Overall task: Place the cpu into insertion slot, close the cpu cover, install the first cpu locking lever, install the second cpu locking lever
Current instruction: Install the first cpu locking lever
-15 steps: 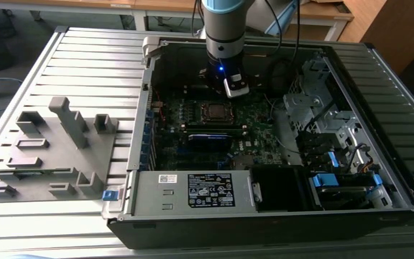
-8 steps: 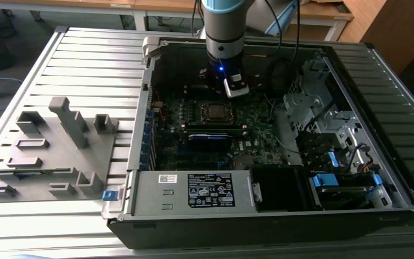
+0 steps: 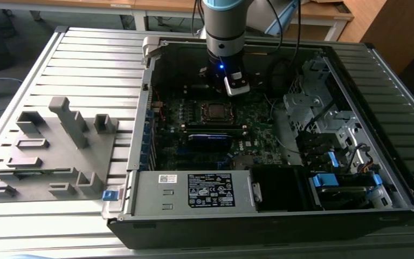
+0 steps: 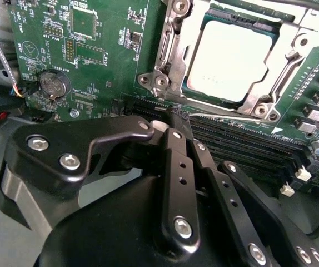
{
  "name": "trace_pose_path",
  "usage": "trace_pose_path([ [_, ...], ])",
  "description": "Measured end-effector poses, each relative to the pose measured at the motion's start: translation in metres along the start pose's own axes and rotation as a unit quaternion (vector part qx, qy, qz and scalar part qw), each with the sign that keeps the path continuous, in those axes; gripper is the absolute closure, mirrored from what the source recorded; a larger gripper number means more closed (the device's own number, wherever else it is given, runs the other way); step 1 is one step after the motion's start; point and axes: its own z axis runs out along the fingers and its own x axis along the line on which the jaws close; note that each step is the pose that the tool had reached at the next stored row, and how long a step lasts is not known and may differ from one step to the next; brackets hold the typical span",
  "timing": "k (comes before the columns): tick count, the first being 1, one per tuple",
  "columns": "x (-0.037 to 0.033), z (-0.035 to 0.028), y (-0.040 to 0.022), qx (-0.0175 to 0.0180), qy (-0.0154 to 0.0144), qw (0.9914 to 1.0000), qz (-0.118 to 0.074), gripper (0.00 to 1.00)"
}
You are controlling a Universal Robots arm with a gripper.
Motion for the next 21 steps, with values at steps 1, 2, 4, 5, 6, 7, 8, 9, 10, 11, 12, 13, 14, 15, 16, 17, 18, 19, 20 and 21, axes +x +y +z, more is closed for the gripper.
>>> trace_pose_path([
  [1, 0.0003, 0.0, 0.0001, -0.0001, -0.0005, 1.0, 0.0, 0.89],
  [2, 0.0007, 0.0001, 0.0002, -0.0002, -0.0009, 1.0, 0.0, 0.89],
  [4, 0.0015, 0.0001, 0.0005, -0.0008, -0.0017, 1.0, 0.0, 0.89],
  [5, 0.0018, 0.0002, 0.0007, -0.0011, -0.002, 1.0, 0.0, 0.89],
  [6, 0.0022, 0.0002, 0.0008, -0.0014, -0.0023, 1.0, 0.0, 0.89],
  [7, 0.0025, 0.0003, 0.0009, -0.0016, -0.0024, 1.0, 0.0, 0.89],
  [8, 0.0027, 0.0003, 0.0009, -0.0017, -0.0027, 0.99999, 0.0, 0.89],
  [9, 0.003, 0.0004, 0.0009, -0.002, -0.003, 0.99999, 0.0, 0.89],
  [10, 0.0033, 0.0004, 0.0008, -0.0022, -0.0034, 0.99999, 0.0, 0.89],
  [11, 0.0036, 0.0006, 0.0008, -0.0025, -0.0039, 0.99999, 0.0, 0.89],
  [12, 0.004, 0.0007, 0.0007, -0.0029, -0.0044, 0.99999, -0.001, 0.89],
  [13, 0.0044, 0.0009, 0.0005, -0.0032, -0.0049, 0.99998, -0.001, 0.89],
  [14, 0.0047, 0.001, 0.0004, -0.0034, -0.0052, 0.99998, -0.001, 0.89],
  [15, 0.005, 0.0011, 0.0003, -0.0035, -0.0055, 0.99998, -0.001, 0.89],
  [16, 0.0053, 0.0013, 0.0001, -0.0035, -0.0057, 0.99998, -0.001, 0.89],
  [17, 0.0056, 0.0015, 0.0, -0.0035, -0.0058, 0.99998, -0.001, 0.89],
  [18, 0.0057, 0.0017, -0.0001, -0.0036, -0.0059, 0.99998, -0.001, 0.89],
  [19, 0.0057, 0.0019, -0.0001, -0.0036, -0.0059, 0.99998, -0.001, 0.89],
  [20, 0.0058, 0.0022, -0.0002, -0.0037, -0.0062, 0.99997, -0.001, 0.89],
  [21, 0.0058, 0.0025, -0.0003, -0.0038, -0.0064, 0.99997, -0.001, 0.89],
])
